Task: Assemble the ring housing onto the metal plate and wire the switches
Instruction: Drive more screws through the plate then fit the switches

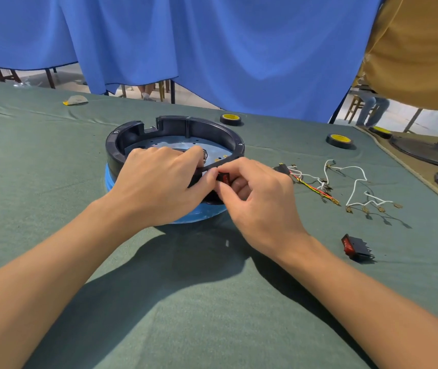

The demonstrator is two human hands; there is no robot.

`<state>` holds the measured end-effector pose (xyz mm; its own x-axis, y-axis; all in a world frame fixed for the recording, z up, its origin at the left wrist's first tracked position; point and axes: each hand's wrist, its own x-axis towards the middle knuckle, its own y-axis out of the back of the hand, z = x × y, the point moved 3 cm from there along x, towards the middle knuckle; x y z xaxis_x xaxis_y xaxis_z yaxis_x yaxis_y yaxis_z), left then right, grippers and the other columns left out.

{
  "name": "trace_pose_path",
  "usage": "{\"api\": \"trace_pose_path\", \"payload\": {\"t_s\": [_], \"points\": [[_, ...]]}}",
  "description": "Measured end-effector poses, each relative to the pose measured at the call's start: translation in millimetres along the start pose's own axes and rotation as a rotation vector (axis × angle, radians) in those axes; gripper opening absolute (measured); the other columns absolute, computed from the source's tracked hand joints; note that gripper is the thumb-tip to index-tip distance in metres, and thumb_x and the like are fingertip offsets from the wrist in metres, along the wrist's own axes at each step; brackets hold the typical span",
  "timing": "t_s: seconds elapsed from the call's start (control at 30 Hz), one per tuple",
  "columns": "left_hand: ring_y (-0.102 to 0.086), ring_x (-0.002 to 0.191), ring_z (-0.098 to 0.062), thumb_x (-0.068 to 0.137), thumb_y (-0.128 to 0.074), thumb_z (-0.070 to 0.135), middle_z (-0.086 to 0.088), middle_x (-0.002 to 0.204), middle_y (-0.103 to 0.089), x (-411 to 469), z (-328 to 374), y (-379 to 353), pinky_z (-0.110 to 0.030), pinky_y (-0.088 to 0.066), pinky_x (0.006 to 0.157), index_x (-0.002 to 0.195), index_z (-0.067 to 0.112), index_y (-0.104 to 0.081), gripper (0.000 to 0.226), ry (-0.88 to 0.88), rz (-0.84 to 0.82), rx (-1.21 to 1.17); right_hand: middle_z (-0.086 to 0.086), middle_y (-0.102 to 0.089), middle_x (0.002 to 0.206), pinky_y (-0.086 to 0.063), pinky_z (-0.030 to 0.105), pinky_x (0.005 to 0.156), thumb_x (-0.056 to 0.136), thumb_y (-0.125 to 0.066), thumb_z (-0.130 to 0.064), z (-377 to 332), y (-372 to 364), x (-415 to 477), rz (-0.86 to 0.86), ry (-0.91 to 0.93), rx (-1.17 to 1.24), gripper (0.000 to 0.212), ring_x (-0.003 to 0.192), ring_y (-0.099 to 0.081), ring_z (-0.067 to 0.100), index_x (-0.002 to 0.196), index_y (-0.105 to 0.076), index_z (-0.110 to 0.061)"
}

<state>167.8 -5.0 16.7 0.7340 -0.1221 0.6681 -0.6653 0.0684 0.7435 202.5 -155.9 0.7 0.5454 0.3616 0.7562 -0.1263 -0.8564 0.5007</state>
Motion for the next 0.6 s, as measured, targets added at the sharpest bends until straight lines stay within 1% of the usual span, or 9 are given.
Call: {"api": "trace_pose_path", "payload": {"t_s": [0.07,0.13,0.2,0.27,0.37,0.47,0.53,0.6], "points": [[-0.048,0.05,-0.03,0.091,-0.037,0.052,0.006,0.051,-0.045,0,0,-2,-0.028,-0.019,0.05,0.076,0.018,-0.049,0.039,0.015,0.017,-0.005,0.001,-0.069,0.086,-0.052,0.03,0.071,0.085,-0.067,-0.006,-1,1,-3,0.009,0.024,-0.016,0.015,0.074,-0.059,0.01,0.099,-0.072,-0.008],[-0.057,0.053,-0.032,0.09,-0.042,0.051,0.006,0.052,-0.051,-1,1,-3,-0.027,-0.024,0.052,0.08,0.016,-0.06,0.04,0.019,0.05,-0.019,0.002,-0.071,0.091,-0.052,0.03,0.075,0.087,-0.065,-0.003,-1,1,-6,0.022,0.028,-0.01,0.018,0.08,-0.063,0.012,0.103,-0.072,-0.007],[-0.064,0.059,-0.031,0.09,-0.046,0.048,0.003,0.06,-0.065,0,3,-1,-0.026,-0.028,0.052,0.088,0.018,-0.069,0.039,0.01,0.082,-0.036,0.001,-0.072,0.09,-0.052,0.03,0.075,0.087,-0.066,-0.003,2,0,-7,0.033,-0.001,0.017,0.018,0.081,-0.065,0.013,0.103,-0.071,-0.007],[-0.067,0.063,-0.03,0.091,-0.047,0.045,0.002,0.066,-0.07,0,5,0,-0.025,-0.035,0.051,0.091,0.021,-0.075,0.037,-0.019,0.106,-0.049,-0.001,-0.072,0.086,-0.052,0.028,0.073,0.085,-0.068,-0.004,4,-1,-6,0.049,-0.04,0.05,0.016,0.078,-0.065,0.01,0.1,-0.069,-0.008],[-0.068,0.063,-0.028,0.092,-0.045,0.047,0.0,0.066,-0.07,-1,7,2,-0.032,-0.049,0.049,0.09,0.023,-0.078,0.041,-0.031,0.137,-0.098,-0.001,-0.072,0.084,-0.052,0.03,0.071,0.084,-0.07,-0.006,7,-3,-4,0.056,-0.057,0.062,0.012,0.075,-0.065,0.011,0.096,-0.069,-0.008],[-0.069,0.066,-0.028,0.092,-0.039,0.056,0.0,0.067,-0.071,-1,6,0,-0.038,-0.052,0.051,0.092,0.021,-0.078,0.053,-0.035,0.14,-0.134,0.0,-0.07,0.08,-0.052,0.035,0.067,0.085,-0.069,-0.008,10,-4,-4,0.062,-0.052,0.049,0.006,0.072,-0.064,0.014,0.091,-0.07,-0.009],[-0.07,0.067,-0.028,0.091,-0.041,0.056,-0.001,0.068,-0.072,-1,5,0,-0.038,-0.053,0.051,0.096,0.021,-0.079,0.051,-0.042,0.157,-0.148,0.0,-0.071,0.08,-0.054,0.034,0.067,0.084,-0.07,-0.009,11,-3,-4,0.076,-0.071,0.078,0.006,0.071,-0.065,0.012,0.089,-0.072,-0.011],[-0.07,0.065,-0.028,0.093,-0.048,0.051,-0.001,0.069,-0.073,-1,5,-1,-0.038,-0.053,0.05,0.099,0.022,-0.079,0.044,-0.045,0.174,-0.142,0.0,-0.071,0.083,-0.056,0.032,0.067,0.082,-0.071,-0.008,12,-2,-2,0.08,-0.085,0.123,0.011,0.071,-0.067,0.009,0.091,-0.075,-0.013]]}}
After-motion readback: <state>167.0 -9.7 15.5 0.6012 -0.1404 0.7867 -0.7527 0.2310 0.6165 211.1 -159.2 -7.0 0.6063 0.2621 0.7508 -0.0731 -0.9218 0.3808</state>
